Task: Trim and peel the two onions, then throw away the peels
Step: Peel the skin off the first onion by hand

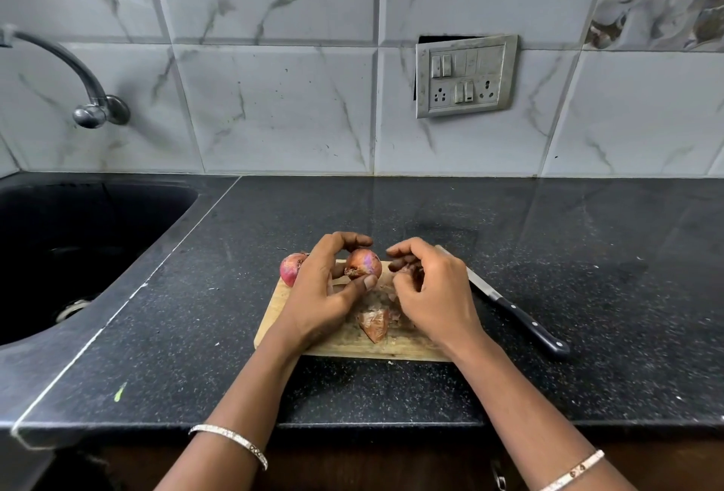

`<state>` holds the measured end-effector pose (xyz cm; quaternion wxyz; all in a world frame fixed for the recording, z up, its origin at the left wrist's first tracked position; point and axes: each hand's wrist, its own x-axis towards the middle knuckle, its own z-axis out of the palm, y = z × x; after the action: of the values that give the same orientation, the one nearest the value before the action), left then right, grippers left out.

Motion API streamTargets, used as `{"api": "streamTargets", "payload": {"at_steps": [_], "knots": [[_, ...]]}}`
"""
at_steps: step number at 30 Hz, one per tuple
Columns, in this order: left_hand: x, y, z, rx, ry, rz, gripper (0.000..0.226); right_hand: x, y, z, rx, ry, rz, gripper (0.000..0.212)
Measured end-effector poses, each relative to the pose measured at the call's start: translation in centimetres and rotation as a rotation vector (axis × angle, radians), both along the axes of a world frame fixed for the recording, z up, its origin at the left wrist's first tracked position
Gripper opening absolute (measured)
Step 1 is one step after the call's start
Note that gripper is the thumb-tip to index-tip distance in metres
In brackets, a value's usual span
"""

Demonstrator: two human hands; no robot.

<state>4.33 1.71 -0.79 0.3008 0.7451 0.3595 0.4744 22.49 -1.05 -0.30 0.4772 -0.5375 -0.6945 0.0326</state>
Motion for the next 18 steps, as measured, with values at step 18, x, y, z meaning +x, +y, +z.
{"api": "streamTargets", "payload": {"at_steps": [18], "knots": [[0.32,0.23,0.09,0.192,0.101,0.091,0.038,-0.22,-0.03,0.12,0.072,-0.065,0.063,0.017]]}}
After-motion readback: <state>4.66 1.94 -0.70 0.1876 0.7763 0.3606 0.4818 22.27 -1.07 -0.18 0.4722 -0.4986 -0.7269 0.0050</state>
